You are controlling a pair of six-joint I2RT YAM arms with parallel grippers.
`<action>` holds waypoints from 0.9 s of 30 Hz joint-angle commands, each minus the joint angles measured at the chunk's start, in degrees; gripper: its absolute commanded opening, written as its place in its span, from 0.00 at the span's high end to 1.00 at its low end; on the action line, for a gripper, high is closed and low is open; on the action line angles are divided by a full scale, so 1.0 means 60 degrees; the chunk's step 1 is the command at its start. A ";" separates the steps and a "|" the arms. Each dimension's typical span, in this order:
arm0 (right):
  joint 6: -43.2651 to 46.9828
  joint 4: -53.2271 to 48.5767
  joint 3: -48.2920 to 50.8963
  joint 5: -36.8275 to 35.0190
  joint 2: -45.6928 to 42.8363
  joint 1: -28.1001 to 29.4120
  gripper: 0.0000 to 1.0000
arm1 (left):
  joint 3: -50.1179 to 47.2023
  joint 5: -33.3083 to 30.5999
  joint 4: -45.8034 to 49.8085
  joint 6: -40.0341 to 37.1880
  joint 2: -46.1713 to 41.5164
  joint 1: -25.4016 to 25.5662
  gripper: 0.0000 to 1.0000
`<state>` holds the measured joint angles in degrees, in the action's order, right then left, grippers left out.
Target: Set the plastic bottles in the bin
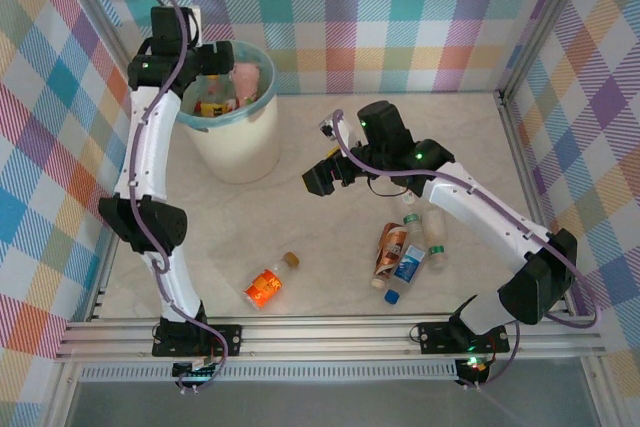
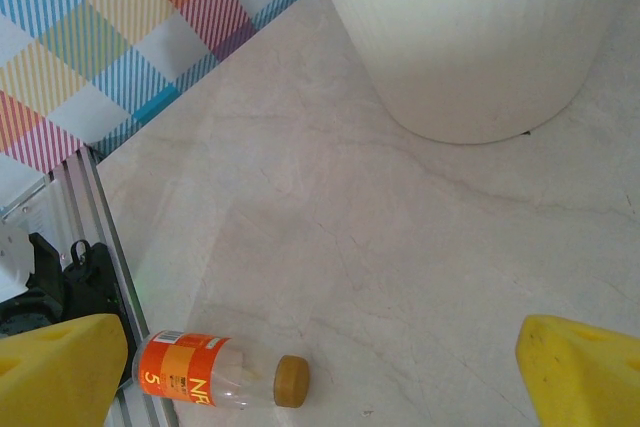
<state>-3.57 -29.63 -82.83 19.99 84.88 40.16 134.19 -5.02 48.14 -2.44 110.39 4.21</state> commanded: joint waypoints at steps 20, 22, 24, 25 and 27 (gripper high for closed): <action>-0.2396 -0.2240 0.2360 -0.2584 -0.0353 -0.0725 0.00 | -0.9062 0.1498 -0.2530 0.0955 -0.6846 0.3785 0.20; -0.2875 -0.2511 0.2854 -0.2992 -0.0612 -0.1077 0.00 | -0.9544 0.1658 -0.2833 0.1255 -0.6968 0.4263 0.21; -0.3040 -0.2824 0.3147 -0.3376 -0.0725 -0.1566 0.00 | -1.0019 0.2022 -0.3187 0.1556 -0.7041 0.4671 0.20; -0.3063 -0.2903 0.3205 -0.3518 -0.0718 -0.1825 0.00 | -1.0270 0.2040 -0.3429 0.1724 -0.7058 0.4822 0.20; -0.2976 -0.2838 0.3228 -0.3536 -0.0639 -0.2403 0.00 | -1.0803 0.2023 -0.4016 0.2199 -0.7077 0.5045 0.20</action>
<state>-18.94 -44.58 -63.68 1.78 82.24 29.08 72.34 5.19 31.00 6.44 69.30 32.93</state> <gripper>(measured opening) 0.997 0.795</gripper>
